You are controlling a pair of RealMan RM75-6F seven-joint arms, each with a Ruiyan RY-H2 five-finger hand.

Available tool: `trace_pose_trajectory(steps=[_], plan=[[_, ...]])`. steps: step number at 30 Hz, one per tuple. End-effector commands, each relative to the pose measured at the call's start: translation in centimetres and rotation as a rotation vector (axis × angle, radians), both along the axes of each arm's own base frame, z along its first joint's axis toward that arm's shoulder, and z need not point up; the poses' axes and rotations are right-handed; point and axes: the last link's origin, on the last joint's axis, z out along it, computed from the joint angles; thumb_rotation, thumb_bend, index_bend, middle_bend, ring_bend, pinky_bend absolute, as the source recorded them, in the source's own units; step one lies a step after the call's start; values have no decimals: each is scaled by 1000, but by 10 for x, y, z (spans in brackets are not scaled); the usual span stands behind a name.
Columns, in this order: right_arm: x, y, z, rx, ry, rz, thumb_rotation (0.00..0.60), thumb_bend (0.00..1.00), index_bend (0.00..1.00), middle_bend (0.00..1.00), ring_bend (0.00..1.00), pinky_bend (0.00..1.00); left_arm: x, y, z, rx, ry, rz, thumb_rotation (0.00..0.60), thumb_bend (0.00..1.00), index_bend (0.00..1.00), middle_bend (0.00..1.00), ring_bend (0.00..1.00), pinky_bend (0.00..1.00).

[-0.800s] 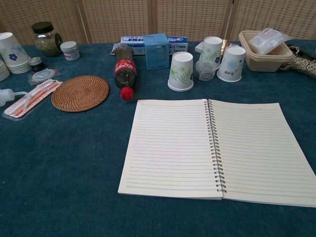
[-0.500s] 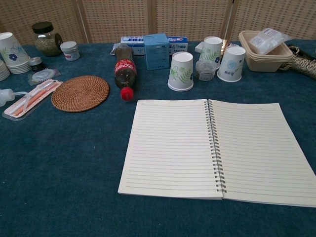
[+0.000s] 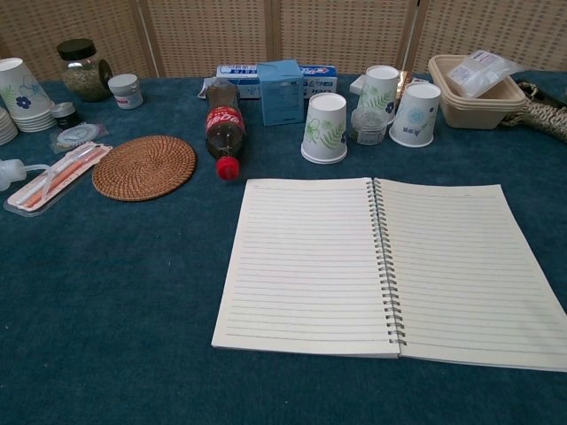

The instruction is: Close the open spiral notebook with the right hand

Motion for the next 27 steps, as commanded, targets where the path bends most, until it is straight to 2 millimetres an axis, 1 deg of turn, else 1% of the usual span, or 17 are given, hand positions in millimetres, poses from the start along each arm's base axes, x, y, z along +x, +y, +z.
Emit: trace_pose_trajectory(steps=[1,4,9,13,16,22,27], plan=[[14,-12,-16,135,-1,34,461,162,0,10,0,0,2,-1,-1,-9,4,-1,600,71,0,0,0,0],[25,-22,-29,203,16,57,450,166,0,9,0,0,4,-1,1,-8,17,0,600,72,0,0,0,0],[48,-40,-52,272,59,105,456,163,0,5,0,0,4,0,4,-7,22,20,600,72,0,0,0,0],[67,-57,-74,314,81,133,463,234,0,0,0,0,4,3,5,-8,25,30,600,72,0,0,0,0],[78,-66,-87,347,85,127,466,253,0,0,0,0,5,6,4,-15,24,26,600,72,0,0,0,0],[91,-76,-101,400,68,100,465,255,0,0,0,0,8,8,1,-19,11,20,600,71,0,0,0,0],[93,-90,-115,416,102,102,460,345,0,0,0,0,8,8,-1,-24,6,22,600,72,0,0,0,0]])
